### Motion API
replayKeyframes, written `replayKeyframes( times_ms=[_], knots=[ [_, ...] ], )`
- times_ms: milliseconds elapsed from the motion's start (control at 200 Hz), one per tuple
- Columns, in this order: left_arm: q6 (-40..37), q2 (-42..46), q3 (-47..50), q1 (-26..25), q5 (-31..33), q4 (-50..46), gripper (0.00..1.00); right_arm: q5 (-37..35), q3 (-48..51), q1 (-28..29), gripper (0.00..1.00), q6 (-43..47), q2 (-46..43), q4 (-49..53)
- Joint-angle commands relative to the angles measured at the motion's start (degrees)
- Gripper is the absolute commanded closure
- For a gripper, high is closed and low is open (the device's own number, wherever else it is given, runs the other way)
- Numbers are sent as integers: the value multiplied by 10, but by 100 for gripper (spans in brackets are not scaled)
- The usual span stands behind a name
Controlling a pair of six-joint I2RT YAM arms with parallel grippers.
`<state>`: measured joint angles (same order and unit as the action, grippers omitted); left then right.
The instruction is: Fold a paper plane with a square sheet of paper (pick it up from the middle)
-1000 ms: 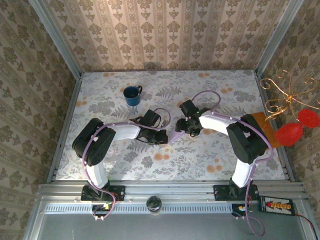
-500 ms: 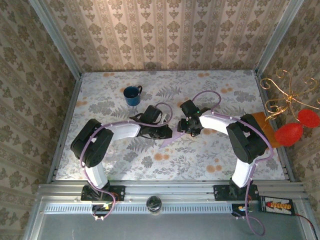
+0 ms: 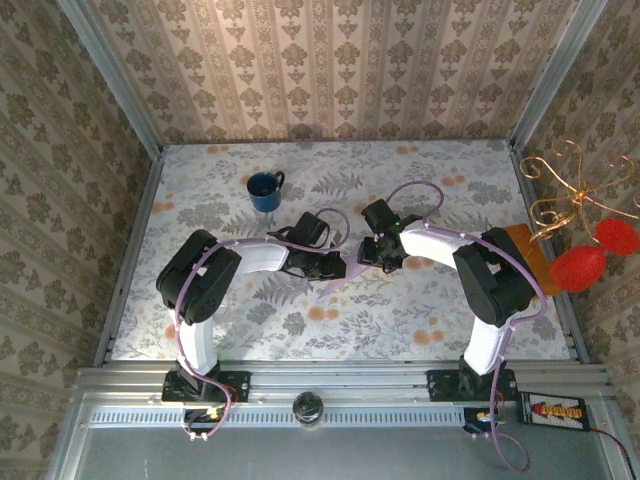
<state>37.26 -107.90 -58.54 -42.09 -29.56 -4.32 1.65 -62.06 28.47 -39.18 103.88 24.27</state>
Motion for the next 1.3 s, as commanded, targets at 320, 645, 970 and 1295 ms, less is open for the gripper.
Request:
replayKeyframes(
  times_ms=[320, 645, 970, 1295],
  knots=[
    [-25, -14, 4, -3, -5, -24, 88, -10, 24, -4, 60, -7, 39, 0],
    [-34, -14, -4, -2, -17, -25, 85, -16, 27, -6, 66, -12, 48, -3],
    [-35, -19, -4, -1, -27, -19, 85, -17, 31, -6, 71, -13, 55, -6],
    [-48, -36, -9, -1, -18, -48, 86, -15, 35, -7, 75, -15, 64, -10]
  ],
)
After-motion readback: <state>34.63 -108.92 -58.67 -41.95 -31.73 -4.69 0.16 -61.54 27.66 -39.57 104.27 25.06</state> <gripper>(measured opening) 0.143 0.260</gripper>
